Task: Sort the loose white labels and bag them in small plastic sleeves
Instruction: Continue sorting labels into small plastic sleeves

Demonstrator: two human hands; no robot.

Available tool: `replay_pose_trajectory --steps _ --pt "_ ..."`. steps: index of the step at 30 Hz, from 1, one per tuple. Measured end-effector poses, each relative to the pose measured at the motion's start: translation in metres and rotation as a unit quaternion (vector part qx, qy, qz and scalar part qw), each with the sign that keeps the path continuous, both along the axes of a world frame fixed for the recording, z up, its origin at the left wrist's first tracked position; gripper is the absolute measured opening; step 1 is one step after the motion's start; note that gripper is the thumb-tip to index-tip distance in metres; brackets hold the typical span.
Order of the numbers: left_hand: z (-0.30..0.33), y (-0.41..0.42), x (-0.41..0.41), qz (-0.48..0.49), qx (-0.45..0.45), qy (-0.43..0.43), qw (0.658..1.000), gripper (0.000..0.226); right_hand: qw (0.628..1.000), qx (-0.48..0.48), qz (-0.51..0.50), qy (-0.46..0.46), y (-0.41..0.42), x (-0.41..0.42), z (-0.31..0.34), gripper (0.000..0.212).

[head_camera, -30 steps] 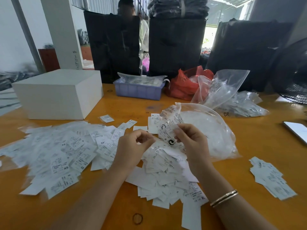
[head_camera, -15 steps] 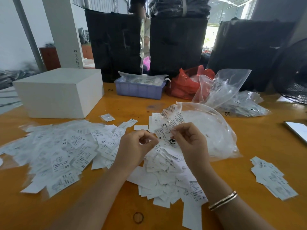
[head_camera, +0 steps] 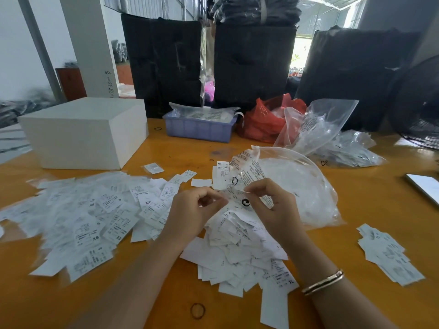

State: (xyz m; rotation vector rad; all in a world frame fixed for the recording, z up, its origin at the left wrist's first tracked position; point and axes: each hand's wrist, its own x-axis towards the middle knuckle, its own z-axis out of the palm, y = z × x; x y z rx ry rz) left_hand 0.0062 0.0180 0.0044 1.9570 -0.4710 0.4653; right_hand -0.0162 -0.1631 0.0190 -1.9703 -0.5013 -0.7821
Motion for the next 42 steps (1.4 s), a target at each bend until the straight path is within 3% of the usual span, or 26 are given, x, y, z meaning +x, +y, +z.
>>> replay_pose_trajectory --steps 9,18,21,25,32,37,42 --pt "0.003 0.000 0.002 -0.047 -0.028 0.052 0.997 0.021 0.998 0.002 0.013 0.061 -0.004 0.000 0.001 0.041" --pt "0.002 -0.001 0.002 -0.067 -0.082 0.089 0.990 0.007 0.999 0.007 0.001 0.048 -0.005 0.000 0.002 0.041" --pt "0.002 -0.002 0.002 -0.078 -0.094 0.094 0.988 0.012 0.999 -0.014 0.004 0.039 -0.004 0.000 0.000 0.041" --pt "-0.001 -0.003 0.003 -0.090 -0.087 0.095 0.988 0.005 0.999 -0.042 -0.015 0.029 -0.004 0.002 -0.003 0.035" --pt "0.001 -0.001 0.002 -0.076 -0.070 0.088 0.991 0.010 0.998 -0.059 -0.013 0.019 -0.006 0.004 -0.006 0.036" --pt "0.000 -0.003 0.000 -0.083 -0.051 0.089 0.991 0.029 0.987 -0.123 0.025 0.097 0.005 0.003 -0.010 0.036" --pt "0.002 -0.001 0.003 -0.041 -0.081 0.115 0.989 0.012 0.963 -0.149 0.098 0.201 0.021 0.000 -0.011 0.046"
